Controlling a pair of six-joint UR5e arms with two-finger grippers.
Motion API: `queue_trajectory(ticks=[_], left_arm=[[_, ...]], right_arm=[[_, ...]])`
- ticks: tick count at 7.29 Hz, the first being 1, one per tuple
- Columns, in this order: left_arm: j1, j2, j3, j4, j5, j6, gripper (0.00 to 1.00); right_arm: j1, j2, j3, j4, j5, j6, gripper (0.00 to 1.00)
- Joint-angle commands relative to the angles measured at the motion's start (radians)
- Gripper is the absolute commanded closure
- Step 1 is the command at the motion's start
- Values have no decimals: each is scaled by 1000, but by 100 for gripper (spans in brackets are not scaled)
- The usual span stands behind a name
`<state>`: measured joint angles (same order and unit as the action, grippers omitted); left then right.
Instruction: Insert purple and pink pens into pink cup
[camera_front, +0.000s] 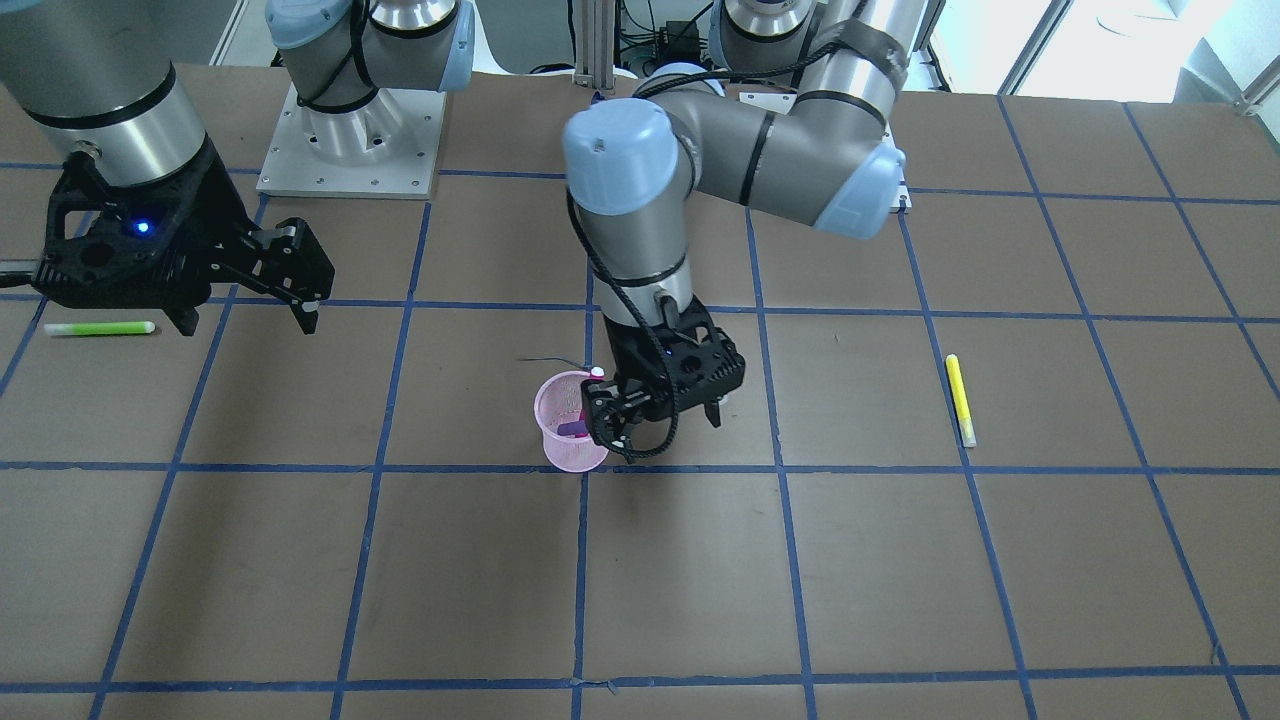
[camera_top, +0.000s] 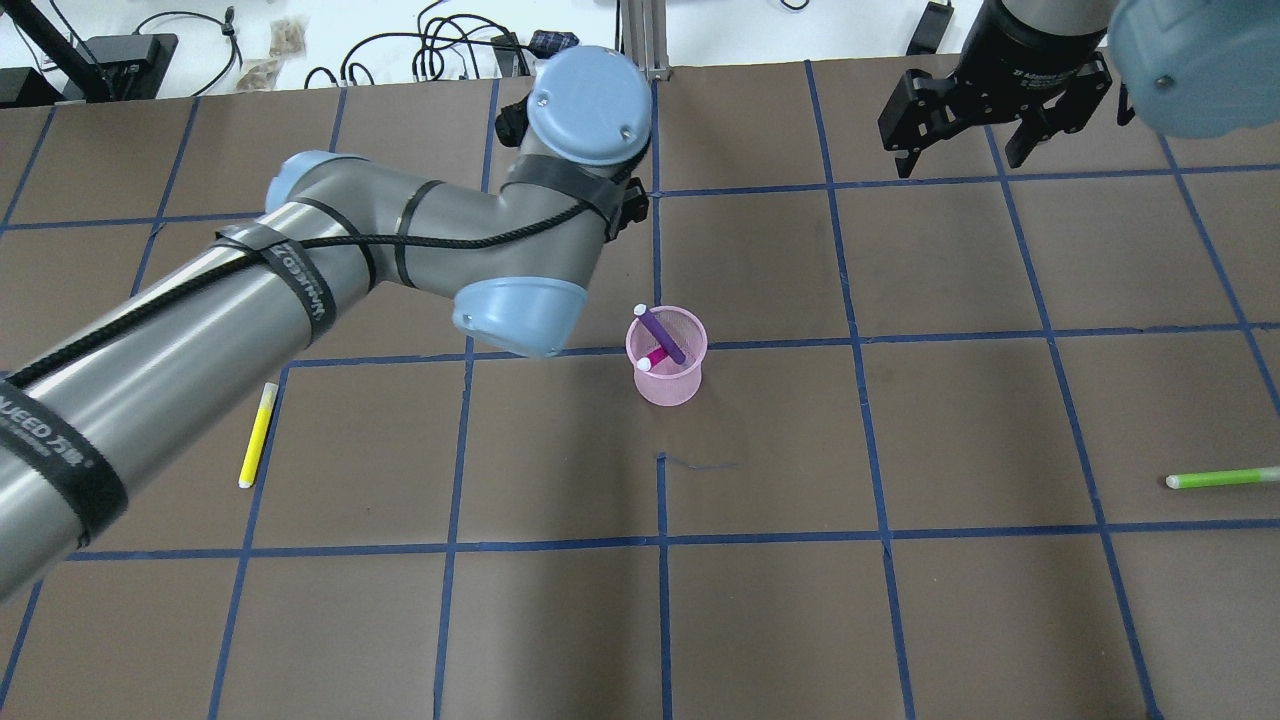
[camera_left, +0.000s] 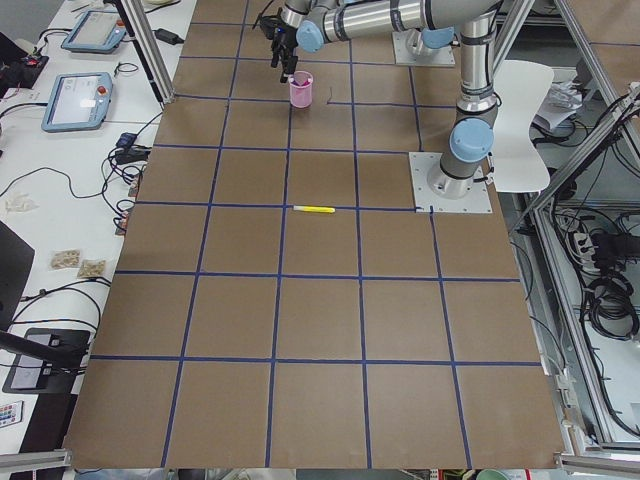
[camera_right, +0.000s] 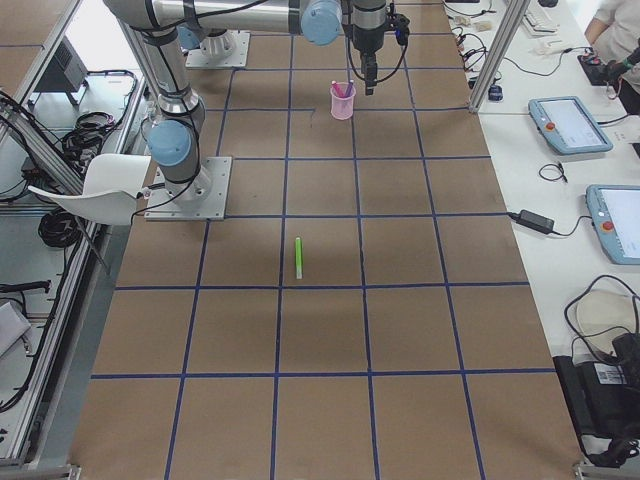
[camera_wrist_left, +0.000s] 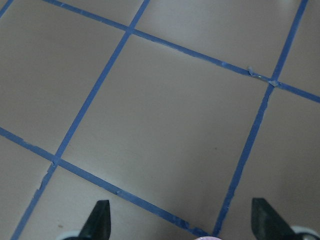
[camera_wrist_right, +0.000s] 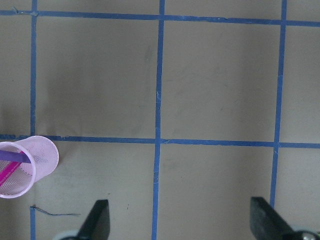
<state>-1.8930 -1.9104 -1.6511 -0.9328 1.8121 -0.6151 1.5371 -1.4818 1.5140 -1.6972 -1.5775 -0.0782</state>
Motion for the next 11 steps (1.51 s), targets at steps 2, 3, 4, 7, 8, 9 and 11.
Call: queue_trajectory(ticks=[2, 3, 4, 7, 8, 9, 11], left_arm=[[259, 114, 34, -215, -259, 492, 0], [316, 144, 57, -309, -269, 659, 0], [387, 186, 68, -384, -278, 710, 0], [430, 328, 42, -659, -260, 825, 0], [427, 349, 37, -681, -260, 813, 0], [427, 364, 22, -695, -260, 810, 0], [427, 384, 1, -695, -260, 734, 0]], right_arm=[[3, -2, -12, 10, 1, 0, 0], [2, -2, -9, 11, 1, 0, 0], [5, -2, -9, 10, 2, 2, 0], [8, -3, -23, 10, 13, 2, 0], [8, -3, -23, 5, 4, 5, 0], [9, -3, -25, 4, 4, 5, 0], [6, -3, -25, -4, 11, 3, 0]])
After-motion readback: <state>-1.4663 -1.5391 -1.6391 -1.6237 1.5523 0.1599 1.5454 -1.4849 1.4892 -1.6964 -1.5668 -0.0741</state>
